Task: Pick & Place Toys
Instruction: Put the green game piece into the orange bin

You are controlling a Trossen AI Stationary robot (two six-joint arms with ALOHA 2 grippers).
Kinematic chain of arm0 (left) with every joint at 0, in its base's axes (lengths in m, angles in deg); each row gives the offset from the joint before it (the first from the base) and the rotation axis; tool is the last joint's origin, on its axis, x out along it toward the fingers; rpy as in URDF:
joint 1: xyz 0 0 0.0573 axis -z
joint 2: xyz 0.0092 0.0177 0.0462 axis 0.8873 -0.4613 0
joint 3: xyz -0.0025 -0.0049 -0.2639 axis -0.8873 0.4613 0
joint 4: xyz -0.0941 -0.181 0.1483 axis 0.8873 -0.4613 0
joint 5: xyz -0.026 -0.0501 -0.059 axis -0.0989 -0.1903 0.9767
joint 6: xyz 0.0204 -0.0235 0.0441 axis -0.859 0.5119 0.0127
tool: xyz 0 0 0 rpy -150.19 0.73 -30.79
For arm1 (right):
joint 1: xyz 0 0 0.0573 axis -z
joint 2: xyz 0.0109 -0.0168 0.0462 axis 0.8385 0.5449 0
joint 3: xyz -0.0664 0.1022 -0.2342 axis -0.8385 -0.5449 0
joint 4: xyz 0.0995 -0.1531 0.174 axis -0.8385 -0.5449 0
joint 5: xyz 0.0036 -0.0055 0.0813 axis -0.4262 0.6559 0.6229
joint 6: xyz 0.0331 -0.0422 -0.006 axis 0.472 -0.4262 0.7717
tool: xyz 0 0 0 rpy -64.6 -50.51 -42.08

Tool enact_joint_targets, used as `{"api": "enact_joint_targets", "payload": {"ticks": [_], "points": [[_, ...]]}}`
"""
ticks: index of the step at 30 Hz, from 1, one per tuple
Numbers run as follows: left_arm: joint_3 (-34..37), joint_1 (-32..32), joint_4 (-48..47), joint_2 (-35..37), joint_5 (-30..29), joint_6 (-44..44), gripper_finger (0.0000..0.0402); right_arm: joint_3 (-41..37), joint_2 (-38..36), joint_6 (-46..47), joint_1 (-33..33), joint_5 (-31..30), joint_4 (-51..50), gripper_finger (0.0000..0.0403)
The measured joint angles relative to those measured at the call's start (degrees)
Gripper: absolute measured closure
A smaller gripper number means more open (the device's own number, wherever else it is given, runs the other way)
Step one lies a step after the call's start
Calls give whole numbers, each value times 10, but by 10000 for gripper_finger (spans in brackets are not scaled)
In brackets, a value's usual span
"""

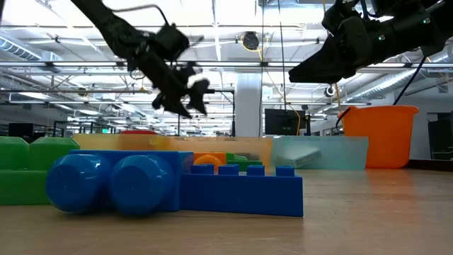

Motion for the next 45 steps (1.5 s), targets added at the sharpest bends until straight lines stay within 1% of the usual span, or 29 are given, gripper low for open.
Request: {"api": "enact_joint_targets", "payload": {"ticks": [3,6,10,13,15,20,22,24,27,30,33,37,40,43,45], "points": [[0,12,-37,51,33,28,112,0,1,17,-2,26,4,216],[0,34,-68,99,61,31,111,0,12,29,-9,42,26,216],[16,94,-48,155,86,1,110,0,46,30,-27,45,79,207],[45,143,-20,190,74,-16,110,5,87,29,-39,47,114,187],[72,171,-3,210,59,-21,110,25,123,29,-43,47,114,168],[115,211,15,233,5,-13,110,114,243,30,-47,49,94,108],[117,215,14,234,-5,-6,110,160,292,30,-43,80,62,89],[117,215,15,234,-4,-3,110,203,338,30,-38,140,34,81],[117,215,14,234,-2,-2,110,247,398,30,-37,220,7,83],[117,216,5,234,-2,8,110,270,435,30,-37,254,-16,95],[117,217,4,234,-2,11,110,281,439,33,-36,253,-87,107],[117,222,1,234,-2,12,110,283,395,41,-36,248,-208,120],[117,224,3,234,-2,11,110,281,350,46,-41,198,-285,128],[117,224,6,234,-2,11,110,281,311,44,-49,124,-299,134],[117,224,6,234,-2,11,110,281,295,48,-53,99,-301,138]]}}
